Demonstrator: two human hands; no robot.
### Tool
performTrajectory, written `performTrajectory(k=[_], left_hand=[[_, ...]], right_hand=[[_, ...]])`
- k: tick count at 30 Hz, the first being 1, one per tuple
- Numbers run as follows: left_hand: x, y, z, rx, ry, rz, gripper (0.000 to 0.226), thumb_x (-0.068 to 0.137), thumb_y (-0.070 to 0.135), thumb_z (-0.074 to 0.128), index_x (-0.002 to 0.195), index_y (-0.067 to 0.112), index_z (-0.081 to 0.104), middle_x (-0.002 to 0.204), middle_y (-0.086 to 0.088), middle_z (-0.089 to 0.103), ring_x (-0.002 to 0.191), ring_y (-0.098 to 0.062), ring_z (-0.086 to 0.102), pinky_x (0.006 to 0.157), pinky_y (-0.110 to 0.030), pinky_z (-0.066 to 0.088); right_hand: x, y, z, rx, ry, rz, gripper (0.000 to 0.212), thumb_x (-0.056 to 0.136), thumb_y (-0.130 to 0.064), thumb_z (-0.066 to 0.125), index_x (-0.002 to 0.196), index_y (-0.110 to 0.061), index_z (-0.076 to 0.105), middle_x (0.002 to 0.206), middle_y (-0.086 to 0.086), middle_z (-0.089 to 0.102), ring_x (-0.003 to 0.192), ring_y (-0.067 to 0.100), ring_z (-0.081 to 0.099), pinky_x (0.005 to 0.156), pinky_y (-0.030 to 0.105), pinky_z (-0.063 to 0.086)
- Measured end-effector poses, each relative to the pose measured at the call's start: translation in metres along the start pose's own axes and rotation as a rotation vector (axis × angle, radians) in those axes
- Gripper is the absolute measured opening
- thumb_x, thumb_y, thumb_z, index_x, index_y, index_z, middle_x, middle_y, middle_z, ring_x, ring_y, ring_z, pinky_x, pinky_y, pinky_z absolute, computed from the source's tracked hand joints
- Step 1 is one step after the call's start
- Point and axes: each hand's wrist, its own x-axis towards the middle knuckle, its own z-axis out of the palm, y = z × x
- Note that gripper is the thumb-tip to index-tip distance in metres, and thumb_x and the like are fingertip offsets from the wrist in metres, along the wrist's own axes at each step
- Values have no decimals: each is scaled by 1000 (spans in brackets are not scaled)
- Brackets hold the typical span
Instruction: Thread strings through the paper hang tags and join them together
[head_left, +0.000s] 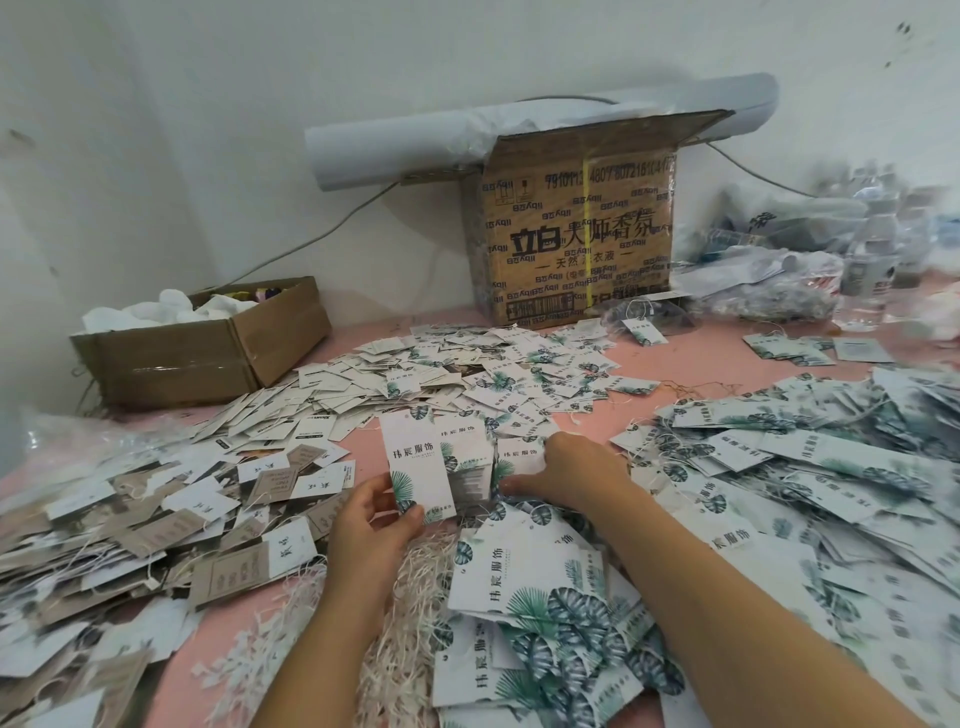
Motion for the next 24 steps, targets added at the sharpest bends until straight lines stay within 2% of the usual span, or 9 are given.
performTrajectory(k=[4,7,11,13,16,17,19,22,24], left_hand=[[1,0,0,-8,1,6,45,80,-8,65,89,35,56,96,2,63,87,-17,62,71,-29,48],[1,0,0,-9,0,8,44,80,-8,65,90,34,56,96,1,63,87,-17,62,70,-28,48],[1,1,0,-15,-4,-1,44,80,-9,64,89,33,56,97,1,64,88,-17,62,73,-29,49],[0,1,0,-15,-3,-3,43,80,-9,64,89,32,56,96,1,64,87,-16,62,70,-26,48],[0,1,1,-19,-4,-7,41,81,-9,64,88,31,56,96,3,63,85,-14,62,67,-23,48],[0,2,1,-19,-5,-8,41,81,-9,64,89,30,56,95,3,63,85,-14,62,67,-23,48],[0,2,1,-16,-6,-11,38,81,-9,64,91,28,58,95,3,64,85,-14,62,68,-23,48],[0,2,0,-10,-9,-15,36,80,-8,65,93,24,59,95,2,64,86,-14,62,71,-26,48],[0,2,0,-7,-6,-15,37,80,-8,65,90,27,58,96,3,65,87,-14,62,72,-26,48]], right_hand=[[3,2,-1,27,-19,11,53,73,-62,65,68,-18,37,70,-3,47,74,19,50,62,29,41],[3,1,-3,56,-18,34,48,75,-55,68,69,-16,40,70,-3,49,71,18,50,61,29,41],[2,-2,-5,151,-26,68,43,74,-46,73,79,-10,50,75,0,56,66,15,49,60,27,42],[1,-2,-6,178,-22,81,40,74,-42,75,76,-10,51,73,1,57,63,15,48,56,26,40],[0,-2,-7,217,2,96,41,75,-36,76,98,-6,59,93,6,65,75,19,54,65,29,46],[0,-2,-7,227,6,101,42,75,-35,76,100,-5,59,93,6,65,75,19,54,65,29,45],[0,-1,-8,231,2,94,38,75,-35,75,92,-6,57,82,5,61,69,17,51,60,27,42],[1,-1,-7,269,-13,100,37,76,-33,76,92,-6,57,86,7,63,73,20,55,65,30,46],[2,0,-7,294,-14,102,32,77,-32,74,77,-8,53,71,5,56,62,17,49,60,28,42]])
